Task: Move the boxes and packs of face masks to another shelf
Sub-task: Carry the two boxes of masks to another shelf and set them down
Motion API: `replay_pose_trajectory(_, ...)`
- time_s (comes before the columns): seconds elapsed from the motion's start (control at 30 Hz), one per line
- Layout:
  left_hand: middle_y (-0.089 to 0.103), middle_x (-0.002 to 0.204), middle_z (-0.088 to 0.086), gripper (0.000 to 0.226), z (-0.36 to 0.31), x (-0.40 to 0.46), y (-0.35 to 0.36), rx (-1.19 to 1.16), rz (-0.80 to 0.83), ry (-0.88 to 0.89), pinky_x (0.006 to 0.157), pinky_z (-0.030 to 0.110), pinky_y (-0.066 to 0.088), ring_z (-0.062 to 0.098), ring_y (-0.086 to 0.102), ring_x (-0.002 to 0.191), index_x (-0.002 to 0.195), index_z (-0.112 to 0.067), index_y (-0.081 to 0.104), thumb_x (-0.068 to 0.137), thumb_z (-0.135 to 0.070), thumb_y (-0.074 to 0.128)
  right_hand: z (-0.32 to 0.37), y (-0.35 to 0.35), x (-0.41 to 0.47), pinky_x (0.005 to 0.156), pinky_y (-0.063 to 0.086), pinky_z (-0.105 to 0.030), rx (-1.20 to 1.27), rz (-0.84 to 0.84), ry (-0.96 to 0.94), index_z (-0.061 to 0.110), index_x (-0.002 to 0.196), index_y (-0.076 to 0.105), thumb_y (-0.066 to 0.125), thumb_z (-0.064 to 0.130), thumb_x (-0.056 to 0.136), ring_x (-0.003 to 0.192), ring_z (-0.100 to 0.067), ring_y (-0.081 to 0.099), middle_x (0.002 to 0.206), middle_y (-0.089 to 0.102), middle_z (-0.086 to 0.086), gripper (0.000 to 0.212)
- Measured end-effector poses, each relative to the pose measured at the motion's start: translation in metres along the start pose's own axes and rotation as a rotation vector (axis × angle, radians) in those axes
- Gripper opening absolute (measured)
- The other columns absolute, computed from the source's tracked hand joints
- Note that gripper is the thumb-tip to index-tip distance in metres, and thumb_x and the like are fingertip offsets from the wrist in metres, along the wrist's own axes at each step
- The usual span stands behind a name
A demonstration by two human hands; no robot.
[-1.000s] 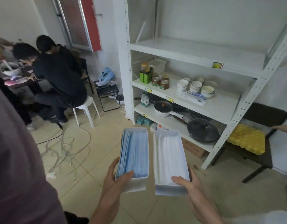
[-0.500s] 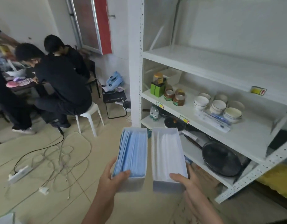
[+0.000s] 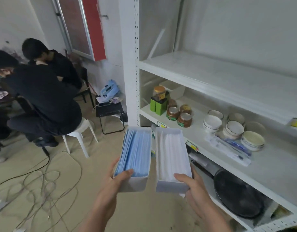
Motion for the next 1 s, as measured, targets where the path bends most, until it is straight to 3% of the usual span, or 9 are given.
replay_pose_trajectory(0.1, 0.076, 0.114, -0.002, 0.067, -0.017, 0.04, 0.008, 0.01, -0.039, 0.018, 0.089, 0.038, 0.053, 0.019, 0.073, 0.1, 0.127, -0.042, 0.063, 0.063, -0.041, 0.083, 0.019, 0.003, 0.047, 0.085, 0.05, -0.038, -0.005, 0.024, 0.009, 0.054, 0.106, 0.068, 0.087, 0.029, 0.057, 0.099, -0.008, 0.072, 0.112, 0.076, 0.01, 0.059)
replay_pose_trajectory(0.2, 0.077, 0.11, -0.005, 0.065, -0.032, 0.078, 0.009, 0.0, -0.086, 0.033, 0.087, 0.039, 0.055, 0.017, 0.074, 0.096, 0.124, -0.043, 0.065, 0.062, -0.04, 0.083, 0.035, 0.01, 0.089, 0.081, 0.048, -0.036, 0.008, 0.054, 0.027, 0.059, 0.101, 0.068, 0.088, 0.031, 0.051, 0.093, -0.006, 0.072, 0.105, 0.076, 0.013, 0.061)
replay_pose_trajectory(0.37, 0.077, 0.104, -0.003, 0.062, -0.055, 0.141, 0.0, 0.0, -0.111, 0.03, 0.06, 0.023, 0.056, 0.016, 0.073, 0.087, 0.121, -0.043, 0.067, 0.06, -0.039, 0.081, 0.057, 0.036, 0.155, 0.09, 0.049, -0.04, -0.011, 0.091, 0.006, 0.046, 0.119, 0.065, 0.088, 0.03, 0.054, 0.102, -0.014, 0.072, 0.113, 0.075, 0.006, 0.071)
replay_pose_trajectory(0.47, 0.074, 0.113, 0.002, 0.064, -0.073, 0.184, -0.008, -0.004, -0.086, 0.03, 0.069, 0.029, 0.054, 0.027, 0.069, 0.102, 0.124, -0.043, 0.065, 0.062, -0.042, 0.081, 0.073, 0.059, 0.193, 0.097, 0.049, -0.046, -0.031, 0.112, -0.004, 0.046, 0.121, 0.065, 0.086, 0.029, 0.057, 0.109, -0.018, 0.069, 0.117, 0.074, 0.004, 0.069)
replay_pose_trajectory(0.63, 0.073, 0.118, 0.002, 0.063, -0.114, 0.258, -0.021, -0.01, -0.015, 0.064, 0.097, 0.05, 0.05, 0.032, 0.065, 0.114, 0.124, -0.045, 0.066, 0.063, -0.042, 0.083, 0.107, 0.094, 0.246, 0.087, 0.049, -0.034, -0.044, 0.113, -0.014, 0.037, 0.122, 0.067, 0.083, 0.025, 0.063, 0.107, -0.018, 0.07, 0.117, 0.074, 0.001, 0.062)
replay_pose_trajectory(0.73, 0.072, 0.12, 0.003, 0.064, -0.145, 0.294, -0.028, 0.012, 0.044, 0.087, 0.095, 0.052, 0.05, 0.034, 0.064, 0.114, 0.124, -0.044, 0.066, 0.062, -0.044, 0.083, 0.135, 0.11, 0.269, 0.08, 0.051, -0.03, -0.016, 0.06, -0.031, 0.026, 0.118, 0.07, 0.082, 0.018, 0.064, 0.103, -0.02, 0.07, 0.108, 0.075, -0.001, 0.056)
replay_pose_trajectory(0.83, 0.073, 0.119, 0.002, 0.068, -0.178, 0.326, -0.028, 0.016, 0.128, 0.119, 0.091, 0.05, 0.051, 0.033, 0.067, 0.111, 0.124, -0.042, 0.066, 0.06, -0.045, 0.084, 0.164, 0.122, 0.285, 0.088, 0.051, -0.038, 0.046, -0.005, -0.077, 0.017, 0.121, 0.069, 0.084, 0.015, 0.06, 0.108, -0.027, 0.069, 0.11, 0.075, -0.006, 0.063)
replay_pose_trajectory(0.93, 0.074, 0.119, 0.002, 0.069, -0.207, 0.349, -0.012, 0.011, 0.205, 0.15, 0.091, 0.05, 0.052, 0.029, 0.069, 0.109, 0.127, -0.039, 0.066, 0.06, -0.043, 0.084, 0.193, 0.13, 0.291, 0.08, 0.056, -0.038, 0.073, -0.034, -0.119, 0.014, 0.125, 0.067, 0.084, 0.017, 0.057, 0.104, -0.029, 0.072, 0.111, 0.075, -0.011, 0.07)
replay_pose_trajectory(1.0, 0.074, 0.119, 0.001, 0.064, -0.224, 0.365, 0.005, -0.016, 0.256, 0.167, 0.093, 0.049, 0.052, 0.025, 0.071, 0.109, 0.125, -0.038, 0.067, 0.063, -0.041, 0.083, 0.214, 0.132, 0.293, 0.085, 0.056, -0.043, 0.05, -0.069, -0.165, 0.017, 0.126, 0.066, 0.08, 0.015, 0.063, 0.104, -0.031, 0.072, 0.113, 0.074, -0.012, 0.065)
Point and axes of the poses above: each hand's wrist, its own x-axis towards the middle knuckle, its own y-axis out of the palm, z = x × y, the point moved 3 cm from there along x, towards the middle knuckle
